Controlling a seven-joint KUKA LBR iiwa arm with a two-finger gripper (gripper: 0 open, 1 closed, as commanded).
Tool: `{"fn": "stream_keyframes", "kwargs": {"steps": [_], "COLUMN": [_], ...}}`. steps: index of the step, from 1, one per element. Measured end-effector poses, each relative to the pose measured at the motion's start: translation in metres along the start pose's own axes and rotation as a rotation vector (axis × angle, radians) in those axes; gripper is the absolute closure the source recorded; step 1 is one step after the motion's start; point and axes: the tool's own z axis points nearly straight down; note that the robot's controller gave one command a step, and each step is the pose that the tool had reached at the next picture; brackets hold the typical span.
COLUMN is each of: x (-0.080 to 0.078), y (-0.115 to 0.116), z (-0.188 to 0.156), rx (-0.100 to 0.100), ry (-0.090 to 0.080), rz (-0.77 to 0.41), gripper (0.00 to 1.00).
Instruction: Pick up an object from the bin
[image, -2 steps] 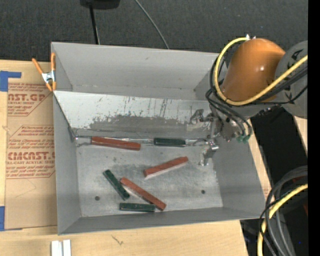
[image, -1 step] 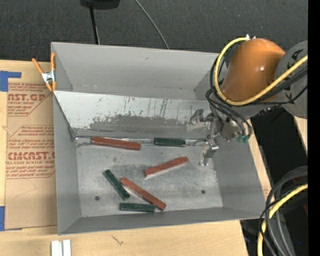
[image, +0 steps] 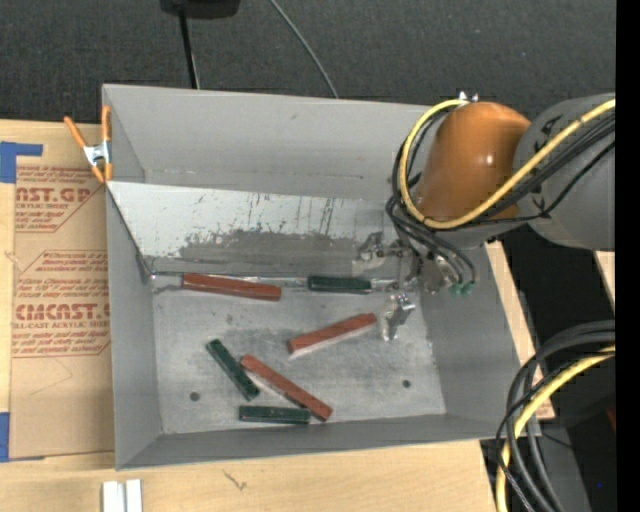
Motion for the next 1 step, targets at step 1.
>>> {"fn": "stream_keyframes", "kwargs": {"steps": [1], "x": [0.0040], "y": [0.0098], "z": [0.0908], "rx": [0.000], "ry": [-0.004], "rz": [-0.032], "gripper": [1.00]}}
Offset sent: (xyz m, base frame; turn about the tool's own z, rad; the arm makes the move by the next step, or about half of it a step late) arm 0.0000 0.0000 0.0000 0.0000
